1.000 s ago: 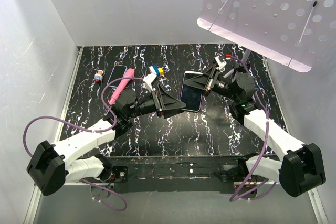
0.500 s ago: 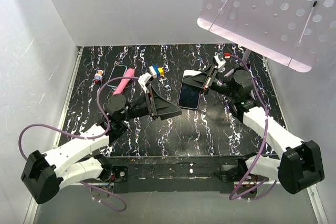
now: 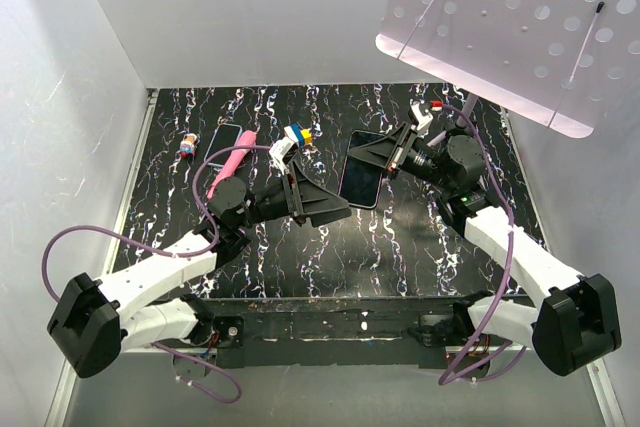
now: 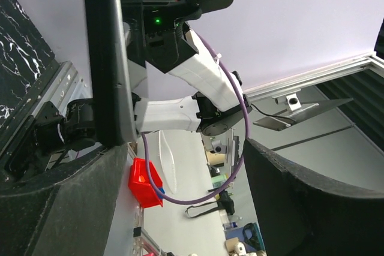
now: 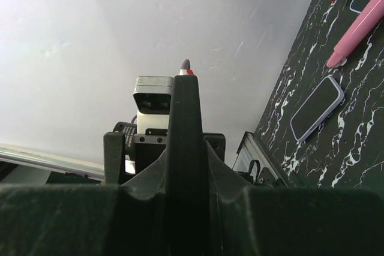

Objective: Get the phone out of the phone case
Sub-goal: Remove the phone case from the phone.

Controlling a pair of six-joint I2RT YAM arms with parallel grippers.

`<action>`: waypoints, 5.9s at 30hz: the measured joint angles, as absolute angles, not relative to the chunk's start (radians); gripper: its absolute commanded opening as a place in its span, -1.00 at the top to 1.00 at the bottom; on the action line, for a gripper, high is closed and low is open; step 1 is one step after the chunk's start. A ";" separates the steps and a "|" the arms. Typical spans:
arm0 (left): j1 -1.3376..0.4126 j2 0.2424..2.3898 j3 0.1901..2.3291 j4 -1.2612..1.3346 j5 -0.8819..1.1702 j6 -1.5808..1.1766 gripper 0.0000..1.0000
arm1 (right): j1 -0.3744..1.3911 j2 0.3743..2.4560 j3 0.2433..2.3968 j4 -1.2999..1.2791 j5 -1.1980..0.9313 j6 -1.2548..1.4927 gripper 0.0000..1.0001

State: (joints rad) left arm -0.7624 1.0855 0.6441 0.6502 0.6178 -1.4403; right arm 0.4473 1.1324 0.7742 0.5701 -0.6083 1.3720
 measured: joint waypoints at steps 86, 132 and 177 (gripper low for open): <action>-0.709 0.978 0.637 0.399 0.454 -1.314 -0.83 | 0.542 1.134 0.757 0.625 -0.546 1.472 0.97; -0.709 0.930 0.621 0.467 0.522 -1.305 -0.27 | 0.492 1.161 0.763 0.557 -0.522 1.476 0.97; -0.709 0.937 0.646 0.423 0.481 -1.327 -0.33 | 0.492 1.165 0.744 0.600 -0.498 1.475 0.97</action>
